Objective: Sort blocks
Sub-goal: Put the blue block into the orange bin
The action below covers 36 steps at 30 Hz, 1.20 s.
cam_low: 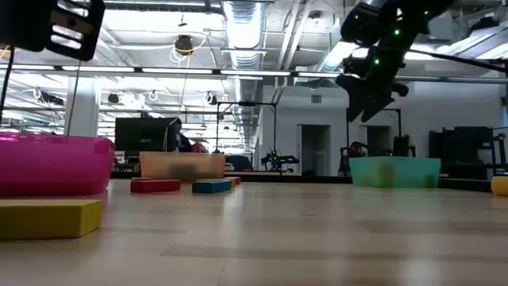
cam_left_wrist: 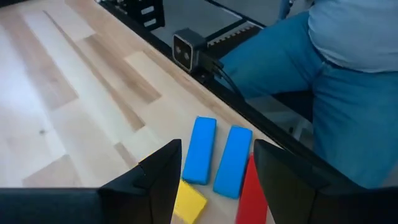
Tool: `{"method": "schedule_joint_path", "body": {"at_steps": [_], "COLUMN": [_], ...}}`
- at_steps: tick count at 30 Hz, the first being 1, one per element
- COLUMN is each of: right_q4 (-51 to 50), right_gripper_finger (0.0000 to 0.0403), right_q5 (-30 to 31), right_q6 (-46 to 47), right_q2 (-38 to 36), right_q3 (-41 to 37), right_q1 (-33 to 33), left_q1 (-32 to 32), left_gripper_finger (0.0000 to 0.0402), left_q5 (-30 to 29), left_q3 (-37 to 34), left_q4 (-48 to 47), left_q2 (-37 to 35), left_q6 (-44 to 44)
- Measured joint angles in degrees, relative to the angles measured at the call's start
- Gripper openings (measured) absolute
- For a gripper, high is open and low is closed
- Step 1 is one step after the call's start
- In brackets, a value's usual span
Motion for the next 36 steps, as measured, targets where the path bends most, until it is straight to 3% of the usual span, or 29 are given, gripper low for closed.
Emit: {"method": "schedule_joint_path", "body": {"at_steps": [9, 21, 30, 36], "right_q4": [-0.07, -0.07, -0.09, 0.16], "right_gripper_finger": [0.0232, 0.0232, 0.0232, 0.0232], "right_q5": [0.00, -0.06, -0.06, -0.03], "right_q6": [1.00, 1.66, 3.36, 5.02], "right_q2": [-0.01, 0.00, 0.00, -0.01], "right_q3": [0.00, 0.00, 0.00, 0.00], "right_q1": [6.41, 14.72, 19.41, 21.38], "left_q1": [0.00, -0.46, -2.55, -2.28], "left_gripper_finger": [0.0196, 0.0196, 0.0196, 0.0196], "left_q5": [1.27, 6.54, 6.66, 3.63], "left_q3": [5.57, 11.48, 13.36, 13.53], "left_q4": [2.79, 2.76, 1.55, 2.03], "left_q2": [11.80, 20.49, 26.53, 28.38], "left_q6": [-0.02, -0.03, -1.09, -2.13]}}
